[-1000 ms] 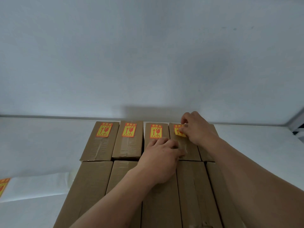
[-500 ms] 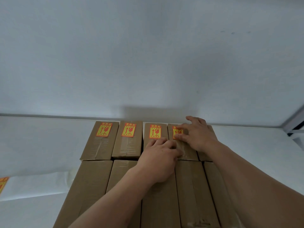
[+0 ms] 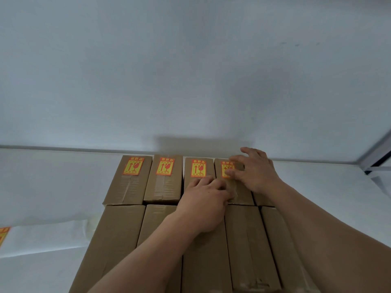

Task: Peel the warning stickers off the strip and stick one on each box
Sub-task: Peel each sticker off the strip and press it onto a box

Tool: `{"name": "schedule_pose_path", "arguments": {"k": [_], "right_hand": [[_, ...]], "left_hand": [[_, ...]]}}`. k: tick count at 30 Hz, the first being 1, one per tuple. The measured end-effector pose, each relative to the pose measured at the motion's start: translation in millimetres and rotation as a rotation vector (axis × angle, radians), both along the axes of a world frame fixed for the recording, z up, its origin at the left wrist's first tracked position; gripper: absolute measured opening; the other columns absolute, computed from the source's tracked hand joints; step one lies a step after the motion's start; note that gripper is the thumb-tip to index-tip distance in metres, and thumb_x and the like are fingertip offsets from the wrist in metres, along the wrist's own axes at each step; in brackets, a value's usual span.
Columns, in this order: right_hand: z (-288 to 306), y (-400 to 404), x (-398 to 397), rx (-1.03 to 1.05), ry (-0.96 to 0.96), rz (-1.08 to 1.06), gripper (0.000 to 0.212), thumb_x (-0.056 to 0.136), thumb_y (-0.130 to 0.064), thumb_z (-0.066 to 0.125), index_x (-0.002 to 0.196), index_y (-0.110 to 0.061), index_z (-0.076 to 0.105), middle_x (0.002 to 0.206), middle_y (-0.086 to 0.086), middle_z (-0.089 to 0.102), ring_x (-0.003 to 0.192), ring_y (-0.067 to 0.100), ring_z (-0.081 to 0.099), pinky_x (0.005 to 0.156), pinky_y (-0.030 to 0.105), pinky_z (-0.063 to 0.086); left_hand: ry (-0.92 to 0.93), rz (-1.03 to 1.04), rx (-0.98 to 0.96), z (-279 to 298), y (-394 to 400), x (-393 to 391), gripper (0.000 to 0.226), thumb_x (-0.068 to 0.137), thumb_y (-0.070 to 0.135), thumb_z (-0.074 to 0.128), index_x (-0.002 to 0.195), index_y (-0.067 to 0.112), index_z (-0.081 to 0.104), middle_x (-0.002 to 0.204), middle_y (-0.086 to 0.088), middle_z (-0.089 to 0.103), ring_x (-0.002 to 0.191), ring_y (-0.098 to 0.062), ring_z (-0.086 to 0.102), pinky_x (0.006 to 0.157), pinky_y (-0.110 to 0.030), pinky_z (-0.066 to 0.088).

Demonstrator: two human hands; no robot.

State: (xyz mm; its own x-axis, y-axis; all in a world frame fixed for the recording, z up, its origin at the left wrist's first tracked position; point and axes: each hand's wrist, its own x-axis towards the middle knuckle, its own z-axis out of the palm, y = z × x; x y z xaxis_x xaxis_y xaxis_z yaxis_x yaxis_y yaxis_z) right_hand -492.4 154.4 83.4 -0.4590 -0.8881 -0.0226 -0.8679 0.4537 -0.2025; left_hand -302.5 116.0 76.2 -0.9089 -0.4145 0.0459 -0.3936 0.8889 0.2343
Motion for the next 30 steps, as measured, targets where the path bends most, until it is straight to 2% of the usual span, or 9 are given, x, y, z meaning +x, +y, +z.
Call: {"name": "schedule_pose_path", "arguments": {"k": [8, 11, 15, 18, 25, 30], "right_hand": [[-3, 5, 1, 0.095, 0.045, -0.002, 0.053, 0.089, -0.064, 0.043, 0.139, -0.045, 0.041, 0.155, -0.003, 0.026, 0.143, 0.024, 0.015, 0.114, 0.046, 0.018], [4, 3, 3, 0.062, 0.045, 0.010, 0.051, 0.090, -0.060, 0.047, 0.137, -0.040, 0.046, 0.154, -0.003, 0.029, 0.143, 0.023, 0.017, 0.113, 0.045, 0.021], [14, -2, 25, -0.056, 0.107, 0.104, 0.040, 0.094, -0.048, 0.046, 0.130, -0.033, 0.054, 0.146, -0.005, 0.041, 0.135, 0.020, 0.031, 0.106, 0.040, 0.030], [21, -11, 55, -0.080, 0.144, 0.216, 0.035, 0.097, -0.042, 0.044, 0.125, -0.027, 0.059, 0.138, -0.005, 0.049, 0.127, 0.019, 0.040, 0.102, 0.038, 0.035], [28, -51, 151, -0.107, 0.208, 0.435, 0.032, 0.099, -0.040, 0.039, 0.118, -0.027, 0.061, 0.127, -0.005, 0.055, 0.118, 0.019, 0.046, 0.097, 0.035, 0.040], [19, -89, 238, -0.095, 0.191, 0.567, 0.033, 0.098, -0.040, 0.037, 0.111, -0.026, 0.064, 0.121, -0.004, 0.059, 0.114, 0.019, 0.049, 0.095, 0.037, 0.040]], "left_hand": [[-0.002, -0.013, 0.000, -1, -1, 2, 0.038, 0.100, 0.034, 0.035, 0.136, 0.039, 0.044, 0.145, 0.008, 0.040, 0.138, -0.021, 0.023, 0.113, -0.043, 0.012], [0.055, 0.007, 0.013, 5, -4, 9, 0.036, 0.100, 0.035, 0.034, 0.131, 0.034, 0.051, 0.138, 0.008, 0.047, 0.132, -0.018, 0.033, 0.110, -0.038, 0.020], [0.100, 0.103, -0.010, 18, -23, 38, 0.036, 0.099, 0.035, 0.035, 0.132, 0.032, 0.050, 0.136, 0.009, 0.050, 0.127, -0.015, 0.040, 0.106, -0.038, 0.030], [0.122, 0.198, -0.049, 24, -44, 76, 0.034, 0.099, 0.037, 0.038, 0.128, 0.032, 0.055, 0.131, 0.012, 0.054, 0.122, -0.013, 0.045, 0.102, -0.036, 0.035], [0.145, 0.418, -0.147, 16, -82, 209, 0.032, 0.092, 0.038, 0.044, 0.110, 0.027, 0.068, 0.112, 0.006, 0.067, 0.107, -0.022, 0.060, 0.090, -0.037, 0.042], [0.126, 0.582, -0.149, 5, -92, 295, 0.025, 0.094, 0.034, 0.054, 0.114, 0.028, 0.067, 0.118, 0.008, 0.065, 0.112, -0.019, 0.057, 0.092, -0.033, 0.040]]}}
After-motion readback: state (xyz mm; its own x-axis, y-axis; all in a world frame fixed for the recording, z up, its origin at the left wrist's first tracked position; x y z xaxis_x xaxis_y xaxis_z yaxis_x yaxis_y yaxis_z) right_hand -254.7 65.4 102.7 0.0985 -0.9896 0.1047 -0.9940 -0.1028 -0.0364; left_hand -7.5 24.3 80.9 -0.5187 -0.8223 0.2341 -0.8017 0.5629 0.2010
